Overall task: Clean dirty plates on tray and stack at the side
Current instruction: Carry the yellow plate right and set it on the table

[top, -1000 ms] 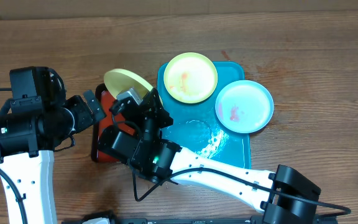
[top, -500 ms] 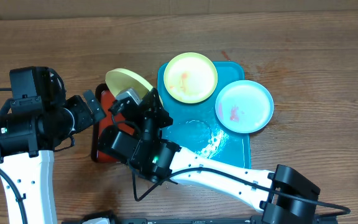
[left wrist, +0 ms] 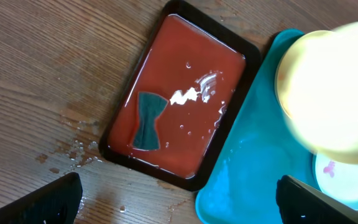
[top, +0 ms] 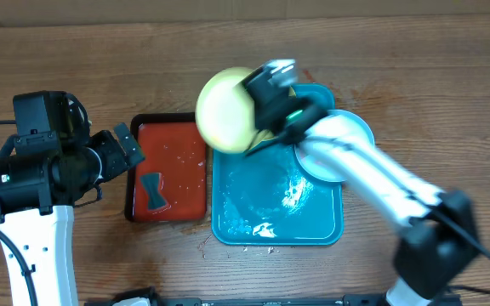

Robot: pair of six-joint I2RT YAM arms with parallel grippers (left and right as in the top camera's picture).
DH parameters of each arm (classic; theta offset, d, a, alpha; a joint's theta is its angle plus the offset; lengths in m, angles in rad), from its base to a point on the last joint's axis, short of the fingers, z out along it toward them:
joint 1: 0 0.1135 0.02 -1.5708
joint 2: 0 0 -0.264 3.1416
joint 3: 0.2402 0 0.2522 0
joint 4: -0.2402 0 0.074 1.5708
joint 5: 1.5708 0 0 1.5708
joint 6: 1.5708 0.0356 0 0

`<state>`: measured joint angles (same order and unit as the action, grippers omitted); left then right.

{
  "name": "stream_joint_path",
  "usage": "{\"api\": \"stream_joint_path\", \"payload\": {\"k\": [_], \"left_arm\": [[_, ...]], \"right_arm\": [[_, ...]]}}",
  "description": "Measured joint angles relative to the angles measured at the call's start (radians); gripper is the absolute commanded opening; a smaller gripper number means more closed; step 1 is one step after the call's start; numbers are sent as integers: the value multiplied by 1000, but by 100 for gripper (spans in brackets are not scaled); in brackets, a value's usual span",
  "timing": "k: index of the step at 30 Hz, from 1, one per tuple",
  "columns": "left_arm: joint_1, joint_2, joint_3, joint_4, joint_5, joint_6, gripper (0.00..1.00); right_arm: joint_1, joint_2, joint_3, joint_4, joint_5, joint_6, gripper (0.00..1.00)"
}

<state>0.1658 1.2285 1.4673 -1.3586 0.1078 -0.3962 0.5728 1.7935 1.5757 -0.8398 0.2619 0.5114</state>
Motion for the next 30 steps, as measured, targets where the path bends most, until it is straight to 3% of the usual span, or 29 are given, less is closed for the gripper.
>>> {"api": "stream_joint_path", "payload": {"k": [7, 11, 17, 23, 30], "left_arm": [[0, 0, 0, 0, 0, 0, 100], [0, 0, 0, 0, 0, 0, 100], [0, 0, 0, 0, 0, 0, 100], [0, 0, 0, 0, 0, 0, 100], [0, 0, 0, 0, 0, 0, 100]], "right_arm": [[-521, -227, 54, -203, -281, 27, 4], [-820, -214, 42, -274, -314, 22, 4], [-1110, -130, -92, -273, -323, 14, 4], [-1172, -92, -317, -171, -312, 12, 4], [-1059, -89, -533, -83, -269, 23, 4]]}}
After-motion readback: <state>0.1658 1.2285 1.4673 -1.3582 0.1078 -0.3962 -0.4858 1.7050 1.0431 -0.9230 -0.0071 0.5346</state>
